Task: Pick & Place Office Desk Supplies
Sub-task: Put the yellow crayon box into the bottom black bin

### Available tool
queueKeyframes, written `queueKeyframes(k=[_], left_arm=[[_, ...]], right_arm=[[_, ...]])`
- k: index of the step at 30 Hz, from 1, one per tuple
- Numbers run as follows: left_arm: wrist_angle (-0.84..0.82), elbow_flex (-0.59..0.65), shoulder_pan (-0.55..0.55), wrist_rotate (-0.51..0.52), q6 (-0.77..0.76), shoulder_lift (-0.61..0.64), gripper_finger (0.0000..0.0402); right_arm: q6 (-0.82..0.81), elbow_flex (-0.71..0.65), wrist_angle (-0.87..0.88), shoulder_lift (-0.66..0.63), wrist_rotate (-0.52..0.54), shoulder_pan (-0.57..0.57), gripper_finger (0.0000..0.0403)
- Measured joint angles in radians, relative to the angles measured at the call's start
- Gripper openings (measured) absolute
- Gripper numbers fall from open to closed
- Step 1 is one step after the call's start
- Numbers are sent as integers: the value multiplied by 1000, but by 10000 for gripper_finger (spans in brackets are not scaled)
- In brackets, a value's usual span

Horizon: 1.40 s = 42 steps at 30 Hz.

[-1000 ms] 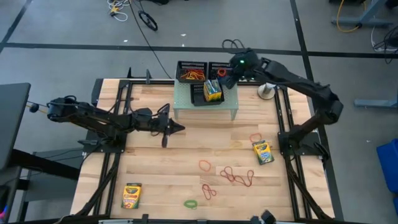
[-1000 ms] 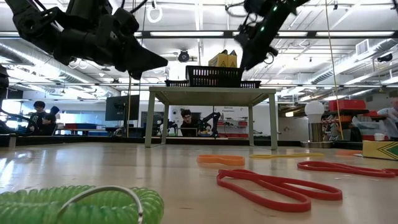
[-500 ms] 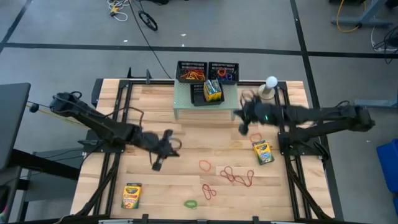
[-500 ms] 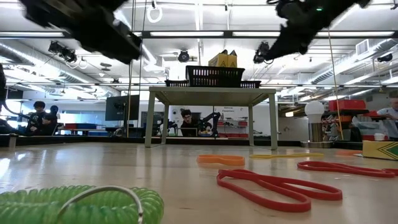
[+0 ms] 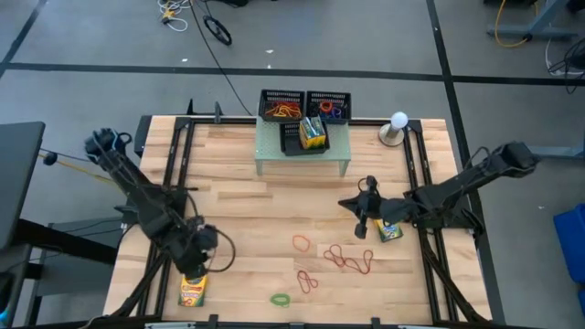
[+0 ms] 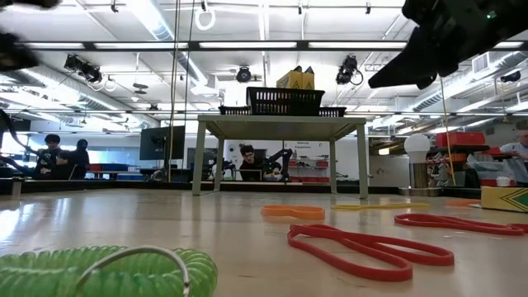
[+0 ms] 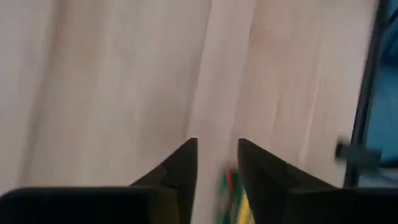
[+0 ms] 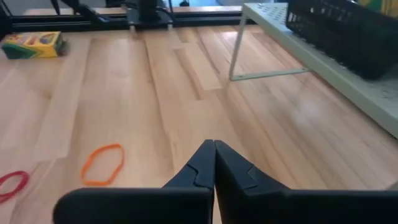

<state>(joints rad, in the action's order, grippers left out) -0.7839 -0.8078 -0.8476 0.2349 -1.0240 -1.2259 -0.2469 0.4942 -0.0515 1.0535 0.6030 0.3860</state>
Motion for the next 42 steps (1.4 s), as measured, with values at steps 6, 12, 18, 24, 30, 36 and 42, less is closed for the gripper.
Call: queueKeyframes(k=[6,12,18,24,30,36,42], left_arm=[[34,8,-81,-173,-113,-107,183],[109,8,-108,-236,-105,-205,208],[132,8,-123,-284,-49,-285,204],[165,3,-121,-329,7,-348,179],[196,3,-120,-348,42,-347,69],[150,-1,-121,-275,78,-309,7],[-160,-161,-120,-69,182,-298,4]], right_arm=[[20,0,-28,7,6,34,10],[27,0,-35,7,6,38,11],[27,0,-35,7,5,38,11],[36,0,-35,7,5,38,11],[37,0,-35,7,3,38,11],[40,0,-43,7,3,38,11],[44,0,-50,7,3,38,11]])
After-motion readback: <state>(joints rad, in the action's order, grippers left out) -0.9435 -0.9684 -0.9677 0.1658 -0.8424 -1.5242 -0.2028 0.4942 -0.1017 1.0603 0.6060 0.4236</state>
